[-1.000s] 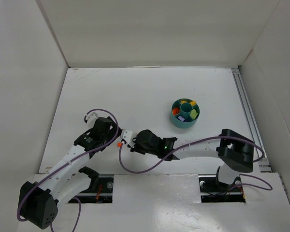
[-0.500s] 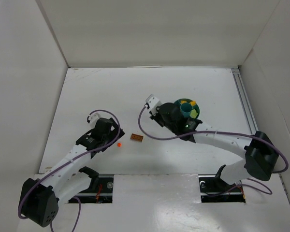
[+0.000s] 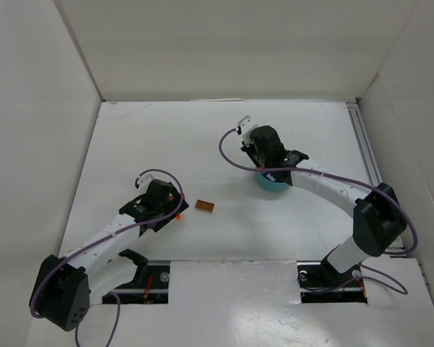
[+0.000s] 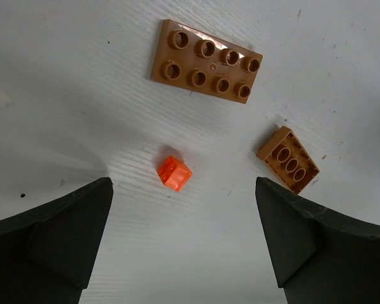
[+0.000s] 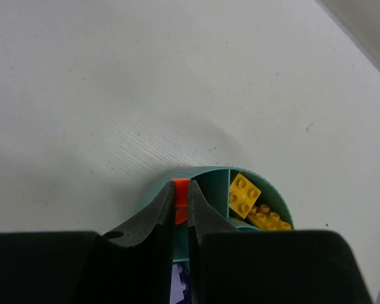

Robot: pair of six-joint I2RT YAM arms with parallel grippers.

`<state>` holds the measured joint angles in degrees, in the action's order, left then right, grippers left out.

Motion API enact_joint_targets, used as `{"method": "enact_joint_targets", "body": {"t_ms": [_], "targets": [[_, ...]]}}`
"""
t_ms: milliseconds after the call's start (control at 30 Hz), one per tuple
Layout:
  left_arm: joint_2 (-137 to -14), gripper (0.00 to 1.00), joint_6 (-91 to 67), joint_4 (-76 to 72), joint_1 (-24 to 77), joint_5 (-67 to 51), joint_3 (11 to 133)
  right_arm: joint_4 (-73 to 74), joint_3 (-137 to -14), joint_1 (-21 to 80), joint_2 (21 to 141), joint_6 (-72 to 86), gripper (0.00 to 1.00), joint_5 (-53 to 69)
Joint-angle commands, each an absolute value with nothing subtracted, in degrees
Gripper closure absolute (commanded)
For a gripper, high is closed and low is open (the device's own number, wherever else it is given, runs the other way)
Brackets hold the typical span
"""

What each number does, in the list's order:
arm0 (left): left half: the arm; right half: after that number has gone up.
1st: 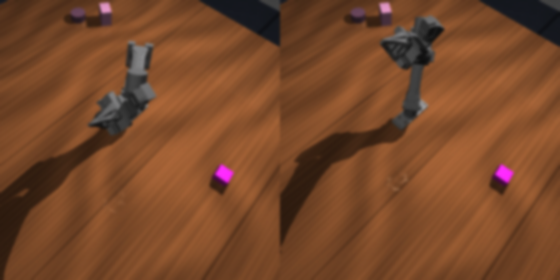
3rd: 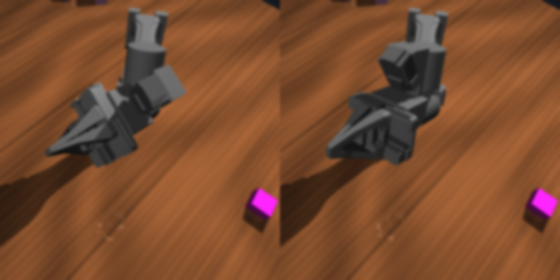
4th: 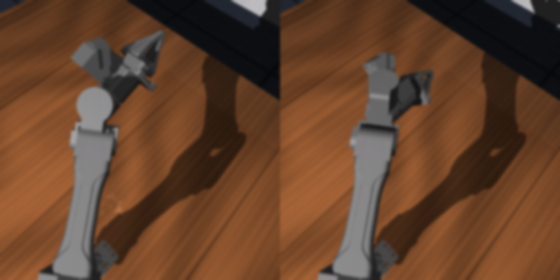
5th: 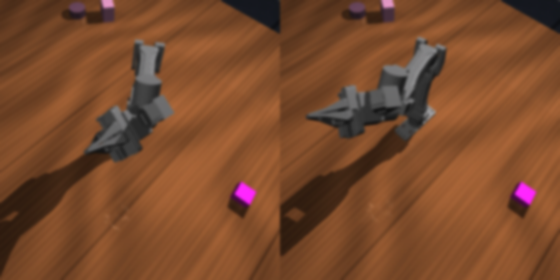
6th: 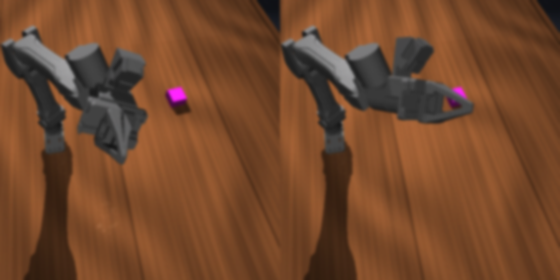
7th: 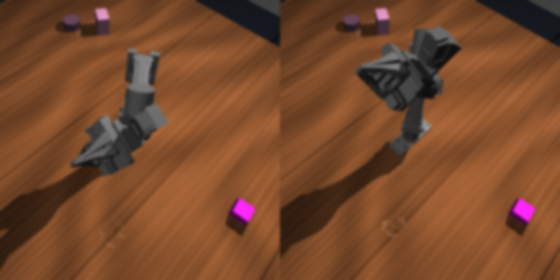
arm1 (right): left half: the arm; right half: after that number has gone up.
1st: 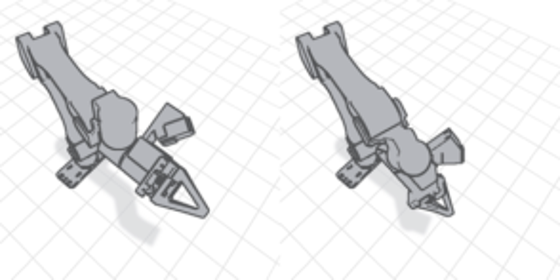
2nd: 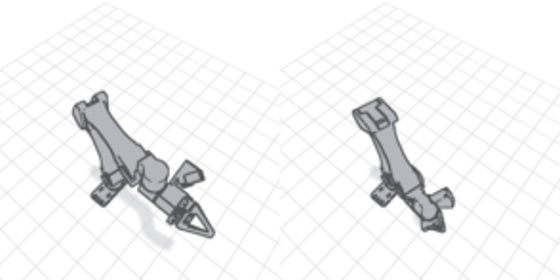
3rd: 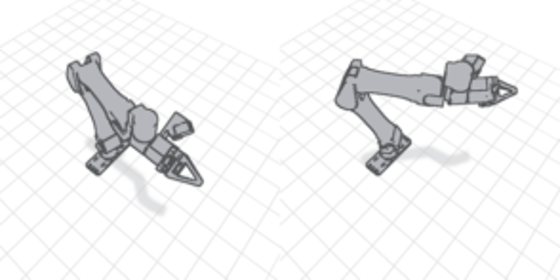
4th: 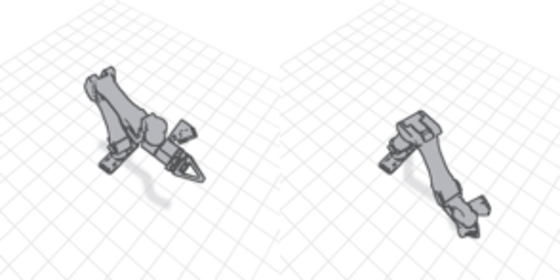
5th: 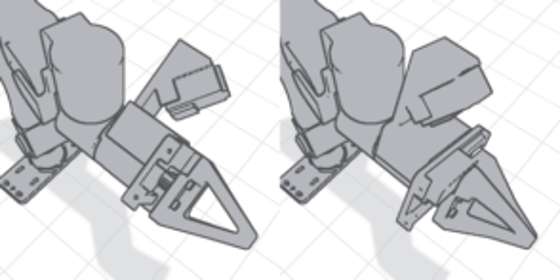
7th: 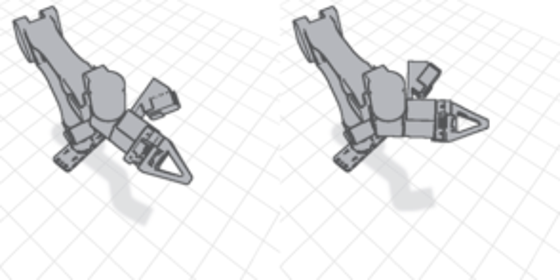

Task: Sort the legos into containers by color

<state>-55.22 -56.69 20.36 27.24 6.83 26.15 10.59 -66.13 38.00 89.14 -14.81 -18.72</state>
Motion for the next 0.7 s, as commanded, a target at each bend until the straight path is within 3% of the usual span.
{"method": "enact_joint_targets", "body": {"t_ms": [0, 133, 367, 433, 533, 667], "targets": [[-55.11, 0.07, -57.57, 19.69, 28.12, 6.59, 25.58, 13.97, -68.55, 36.66, 89.21, -13.54, 0.9, -19.42], [-55.72, 0.08, -58.18, 20.74, 28.65, 7.12, 25.58, 13.97, -66.54, 36.12, 89.21, -12.48, 0.9, -18.81], [-57.57, 0.09, -58.18, 20.74, 28.65, 7.65, 25.58, 13.45, -65.83, 35.6, 89.21, -11.95, 0.79, -18.81], [-58.71, 0.12, -58.18, 20.74, 28.65, 7.65, 26.1, 14.14, -65.83, 35.6, 89.91, -11.95, 0.7, -19.33], [-58.71, 0.14, -58.18, 20.74, 29.18, 7.65, 26.1, 14.15, -65.83, 35.6, 89.91, -11.34, 0.63, -19.34], [-59.24, 0.18, -58.18, 20.21, 29.18, 7.65, 26.1, 14.15, -65.31, 35.6, 87.98, -11.34, 0.63, -19.86]]}}
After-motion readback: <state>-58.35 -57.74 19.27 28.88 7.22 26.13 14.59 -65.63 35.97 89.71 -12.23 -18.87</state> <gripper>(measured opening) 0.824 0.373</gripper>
